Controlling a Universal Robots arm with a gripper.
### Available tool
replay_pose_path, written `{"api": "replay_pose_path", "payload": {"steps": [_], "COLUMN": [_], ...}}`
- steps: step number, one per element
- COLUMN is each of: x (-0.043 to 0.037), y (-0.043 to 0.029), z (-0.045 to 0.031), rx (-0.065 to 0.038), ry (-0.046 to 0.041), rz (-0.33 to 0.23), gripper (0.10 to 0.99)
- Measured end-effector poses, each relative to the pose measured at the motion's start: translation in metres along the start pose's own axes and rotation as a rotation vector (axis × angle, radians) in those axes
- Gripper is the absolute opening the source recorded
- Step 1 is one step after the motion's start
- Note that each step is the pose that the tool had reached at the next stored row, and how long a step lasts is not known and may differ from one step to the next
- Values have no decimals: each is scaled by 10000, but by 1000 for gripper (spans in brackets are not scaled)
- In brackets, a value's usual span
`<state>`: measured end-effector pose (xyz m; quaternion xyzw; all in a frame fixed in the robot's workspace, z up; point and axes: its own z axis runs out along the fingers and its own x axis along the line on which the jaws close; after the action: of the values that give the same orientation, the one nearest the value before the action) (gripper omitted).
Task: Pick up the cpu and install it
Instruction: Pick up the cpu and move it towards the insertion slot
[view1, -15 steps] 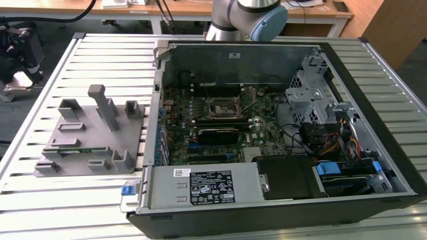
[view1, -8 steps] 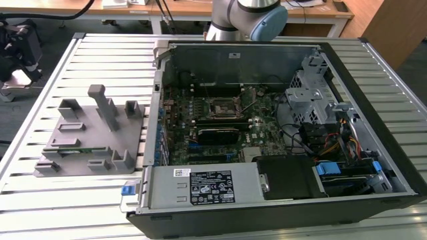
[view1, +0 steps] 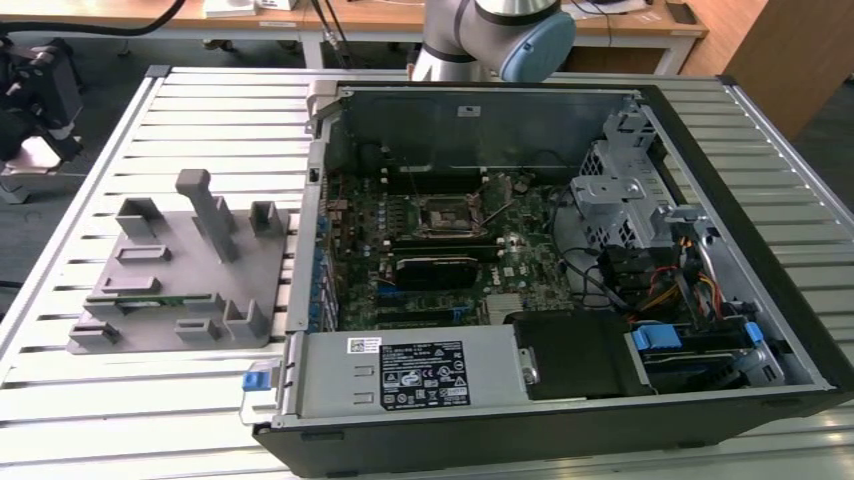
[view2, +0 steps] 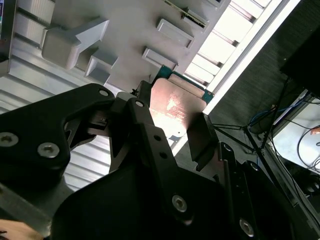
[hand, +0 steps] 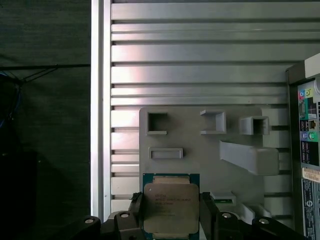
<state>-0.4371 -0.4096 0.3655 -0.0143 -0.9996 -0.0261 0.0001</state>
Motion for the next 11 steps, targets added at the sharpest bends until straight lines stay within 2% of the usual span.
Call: {"api": "replay_pose_path", "payload": {"steps": [11], "x": [0], "y": [2], "z": [-32], "rx": [0], "ry": [-1], "rz": [0], "gripper": [537]}}
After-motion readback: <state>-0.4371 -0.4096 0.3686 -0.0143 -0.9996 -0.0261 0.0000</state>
